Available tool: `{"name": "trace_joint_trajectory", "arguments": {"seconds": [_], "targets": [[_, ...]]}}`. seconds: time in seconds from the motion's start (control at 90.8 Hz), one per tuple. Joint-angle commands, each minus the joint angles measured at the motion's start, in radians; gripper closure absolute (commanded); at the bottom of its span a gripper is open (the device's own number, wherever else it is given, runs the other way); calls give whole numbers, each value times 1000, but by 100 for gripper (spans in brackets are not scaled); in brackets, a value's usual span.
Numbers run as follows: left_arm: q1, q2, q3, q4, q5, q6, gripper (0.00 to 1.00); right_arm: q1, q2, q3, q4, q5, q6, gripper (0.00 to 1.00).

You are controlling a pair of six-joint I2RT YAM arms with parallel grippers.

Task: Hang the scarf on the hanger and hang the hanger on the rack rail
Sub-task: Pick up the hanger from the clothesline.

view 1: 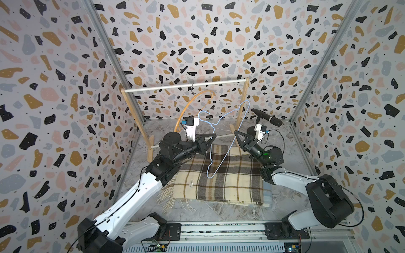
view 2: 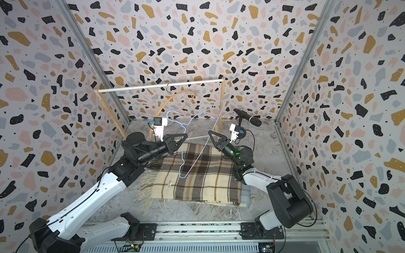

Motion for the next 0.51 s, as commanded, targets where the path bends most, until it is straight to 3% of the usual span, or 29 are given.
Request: {"name": "trace_joint_trajectory", "arguments": {"seconds": [0.0, 0.198, 0.374, 0.496], "targets": [[-4, -11, -10, 53, -1, 15, 100, 4, -42, -8, 40, -17, -9, 93], [-4, -43, -51, 17, 1, 55, 100, 3, -88, -61, 31, 15, -75, 55], [-5, -125, -162, 28, -60, 57, 100, -20, -184, -114, -130, 52, -180, 39], [-9, -182, -238, 36, -109, 58, 100, -43, -294, -125, -410, 83, -303, 30]]}}
